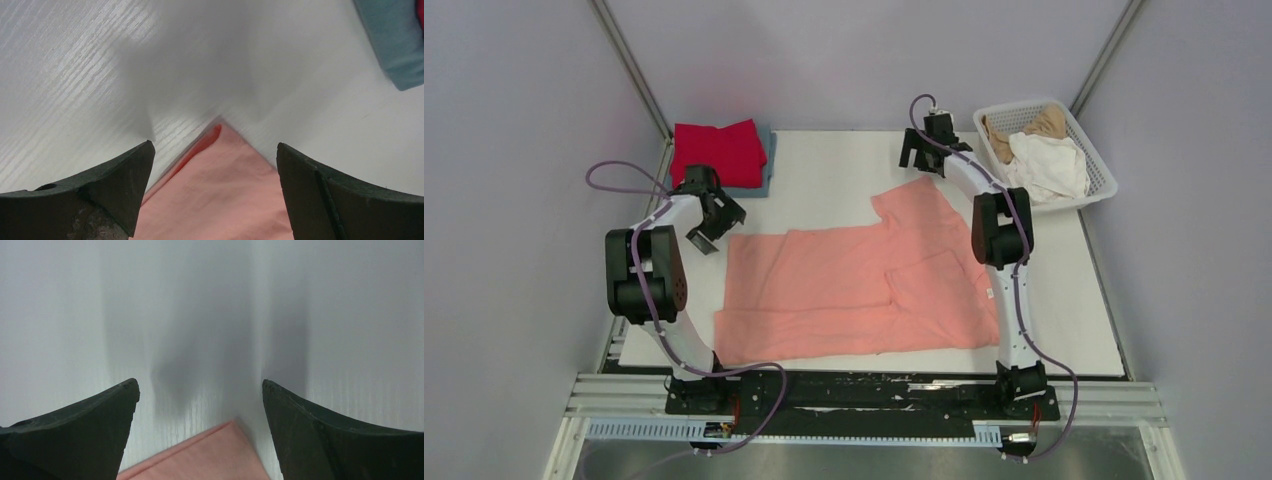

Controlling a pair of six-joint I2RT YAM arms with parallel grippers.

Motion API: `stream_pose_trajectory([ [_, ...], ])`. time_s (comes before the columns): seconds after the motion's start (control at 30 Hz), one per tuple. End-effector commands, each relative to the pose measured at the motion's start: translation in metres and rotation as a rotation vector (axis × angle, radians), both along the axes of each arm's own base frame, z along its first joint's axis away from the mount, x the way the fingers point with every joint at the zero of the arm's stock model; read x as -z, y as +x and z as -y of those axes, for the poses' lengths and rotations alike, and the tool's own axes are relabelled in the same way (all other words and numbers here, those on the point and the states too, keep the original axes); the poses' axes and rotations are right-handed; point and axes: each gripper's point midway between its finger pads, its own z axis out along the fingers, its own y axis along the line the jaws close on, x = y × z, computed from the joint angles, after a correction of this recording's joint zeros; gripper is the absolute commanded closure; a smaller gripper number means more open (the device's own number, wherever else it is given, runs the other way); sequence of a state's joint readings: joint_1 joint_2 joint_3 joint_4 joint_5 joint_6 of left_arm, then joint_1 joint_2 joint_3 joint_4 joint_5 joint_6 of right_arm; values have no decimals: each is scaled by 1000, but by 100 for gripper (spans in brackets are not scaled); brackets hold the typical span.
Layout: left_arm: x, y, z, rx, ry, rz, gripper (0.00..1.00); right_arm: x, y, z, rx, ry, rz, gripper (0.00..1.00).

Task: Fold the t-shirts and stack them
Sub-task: Grab the side of the flattened tshirt furthest away from the robot with both arms

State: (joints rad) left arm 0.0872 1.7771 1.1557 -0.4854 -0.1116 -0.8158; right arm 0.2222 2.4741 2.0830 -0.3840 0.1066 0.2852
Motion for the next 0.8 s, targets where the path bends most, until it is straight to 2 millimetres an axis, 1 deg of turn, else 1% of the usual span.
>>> stream_pose_trajectory([
  [0.0,11,-14,2,4,-17,-45,0,-9,12,-19,-60,9,32,0],
  [0.03,13,-15,5,11,-34,-48,2,-5,9,-19,-61,6,23,0],
  [0.07,16,-16,7,15,-44,-49,5,-1,5,-18,-70,0,8,3],
  [0.17,20,-17,14,34,-82,-55,8,4,-8,-19,-80,-21,-18,6],
  [0.2,23,-18,16,37,-88,-60,12,4,-12,-19,-80,-33,-23,7],
  [0.33,25,-22,21,58,-111,-69,21,-3,-24,-15,-75,-97,-23,10],
  [0.4,26,-24,20,59,-106,-76,24,-5,-29,-13,-76,-123,-24,12],
  [0.43,25,-24,20,66,-102,-76,27,-9,-31,-12,-75,-128,-21,13],
  [0.5,22,-20,19,88,-91,-76,32,-11,-35,-12,-85,-134,-24,20],
  [0.6,19,-15,21,131,-92,-76,36,-14,-40,-8,-80,-147,-28,21],
  [0.63,20,-16,21,137,-94,-77,39,-15,-42,-7,-76,-152,-29,21],
  [0.77,26,-22,21,138,-89,-97,40,-17,-45,-6,-79,-150,-32,22],
])
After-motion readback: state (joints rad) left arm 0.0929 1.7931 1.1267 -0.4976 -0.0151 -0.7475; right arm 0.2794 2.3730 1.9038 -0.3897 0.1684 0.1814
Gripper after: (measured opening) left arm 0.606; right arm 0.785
